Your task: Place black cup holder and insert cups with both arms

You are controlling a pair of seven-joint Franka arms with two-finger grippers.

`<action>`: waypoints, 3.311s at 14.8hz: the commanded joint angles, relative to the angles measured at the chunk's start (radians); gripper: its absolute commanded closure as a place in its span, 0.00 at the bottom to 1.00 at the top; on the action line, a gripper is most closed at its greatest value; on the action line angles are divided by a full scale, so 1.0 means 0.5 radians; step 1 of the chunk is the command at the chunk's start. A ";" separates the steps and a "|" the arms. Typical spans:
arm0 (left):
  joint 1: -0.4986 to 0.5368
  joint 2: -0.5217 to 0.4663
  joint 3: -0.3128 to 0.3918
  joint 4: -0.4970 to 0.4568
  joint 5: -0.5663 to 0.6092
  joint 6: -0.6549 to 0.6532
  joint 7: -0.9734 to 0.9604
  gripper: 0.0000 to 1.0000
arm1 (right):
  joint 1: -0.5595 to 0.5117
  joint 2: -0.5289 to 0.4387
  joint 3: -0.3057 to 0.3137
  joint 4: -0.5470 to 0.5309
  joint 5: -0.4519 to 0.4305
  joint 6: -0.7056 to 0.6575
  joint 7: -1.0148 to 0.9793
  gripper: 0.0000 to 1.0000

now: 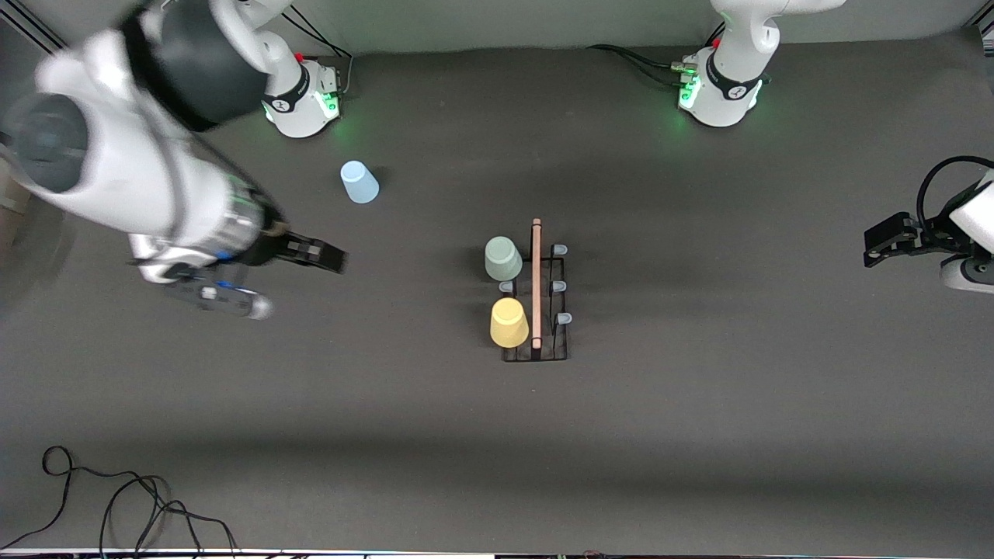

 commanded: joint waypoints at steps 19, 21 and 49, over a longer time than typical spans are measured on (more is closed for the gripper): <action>-0.010 0.002 0.005 -0.007 0.011 0.033 -0.131 0.00 | 0.109 -0.586 -0.499 -0.738 -0.413 0.244 -0.854 0.00; -0.010 0.002 0.005 -0.007 0.011 0.033 -0.131 0.00 | 0.100 -0.592 -0.484 -0.757 -0.462 0.266 -0.854 0.00; 0.012 0.002 0.005 -0.025 0.008 0.036 -0.128 0.00 | -0.827 -0.684 0.440 -0.837 -0.530 0.361 -0.879 0.00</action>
